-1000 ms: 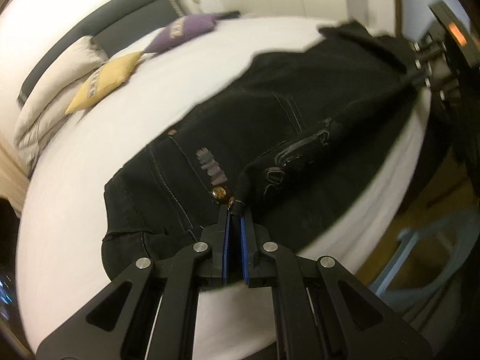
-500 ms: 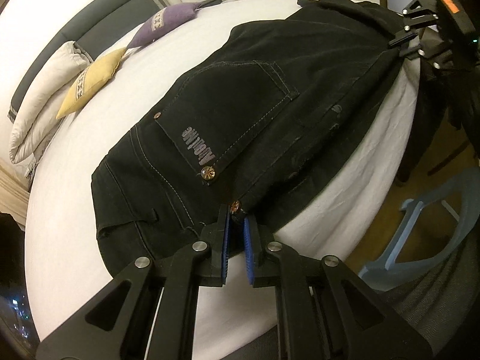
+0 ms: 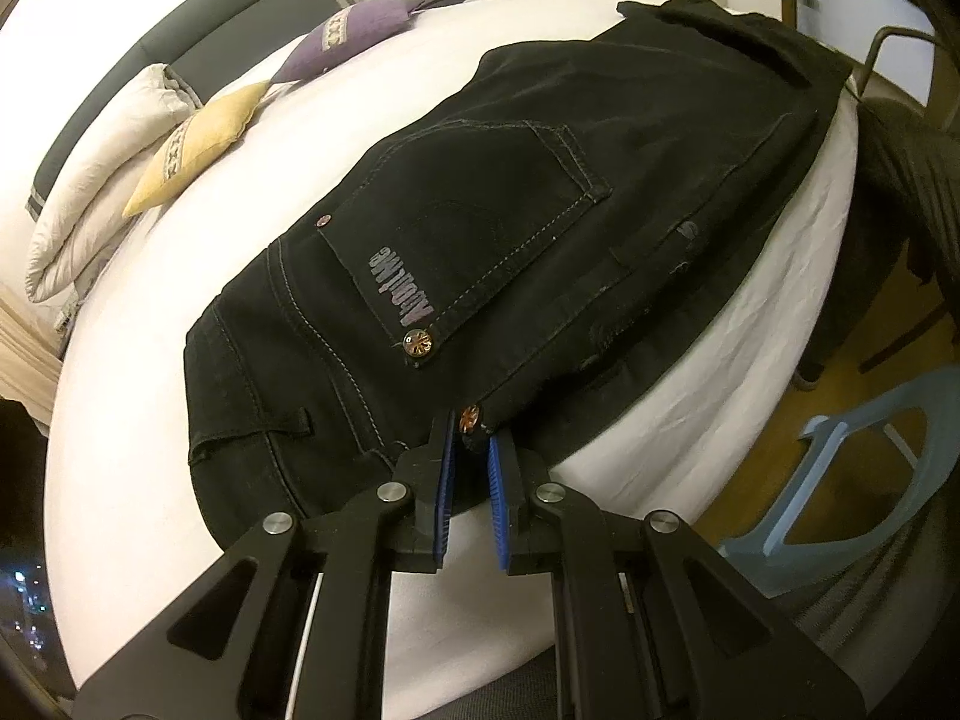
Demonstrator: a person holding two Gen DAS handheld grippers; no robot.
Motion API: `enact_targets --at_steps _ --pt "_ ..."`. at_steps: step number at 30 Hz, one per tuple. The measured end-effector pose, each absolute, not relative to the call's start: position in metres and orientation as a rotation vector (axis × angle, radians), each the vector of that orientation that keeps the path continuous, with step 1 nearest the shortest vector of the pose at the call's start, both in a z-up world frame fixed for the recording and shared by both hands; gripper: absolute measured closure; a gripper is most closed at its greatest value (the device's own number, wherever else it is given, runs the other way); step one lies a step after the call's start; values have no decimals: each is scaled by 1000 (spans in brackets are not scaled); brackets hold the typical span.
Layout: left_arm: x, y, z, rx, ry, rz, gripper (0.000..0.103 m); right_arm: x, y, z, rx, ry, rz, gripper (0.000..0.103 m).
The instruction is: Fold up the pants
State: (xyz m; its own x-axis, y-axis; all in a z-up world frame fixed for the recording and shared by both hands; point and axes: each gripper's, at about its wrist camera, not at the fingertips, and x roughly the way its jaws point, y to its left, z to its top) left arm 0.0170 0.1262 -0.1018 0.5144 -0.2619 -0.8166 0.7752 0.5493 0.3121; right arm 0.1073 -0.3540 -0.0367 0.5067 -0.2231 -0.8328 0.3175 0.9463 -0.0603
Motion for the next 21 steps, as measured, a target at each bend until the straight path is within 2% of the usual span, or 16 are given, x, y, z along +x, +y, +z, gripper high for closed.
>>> enact_targets --at_steps 6,12,16,17,19,20,21 --pt "20 123 -104 740 798 -686 93 185 -363 -79 157 1142 -386 24" --pt "25 122 -105 742 809 -692 93 218 -364 -117 118 1246 -485 24" --pt "26 121 -105 745 809 -686 93 216 -366 -133 173 1275 -448 44" --pt "26 121 -105 744 809 -684 93 215 -367 -131 168 1269 -444 57" --pt "27 120 -106 744 810 -680 93 211 -365 -126 172 1251 -429 72" --pt "27 120 -107 744 810 -678 93 208 -367 -123 185 1239 -416 88" --pt "28 119 -107 743 811 -675 93 204 -369 -119 196 1225 -409 95"
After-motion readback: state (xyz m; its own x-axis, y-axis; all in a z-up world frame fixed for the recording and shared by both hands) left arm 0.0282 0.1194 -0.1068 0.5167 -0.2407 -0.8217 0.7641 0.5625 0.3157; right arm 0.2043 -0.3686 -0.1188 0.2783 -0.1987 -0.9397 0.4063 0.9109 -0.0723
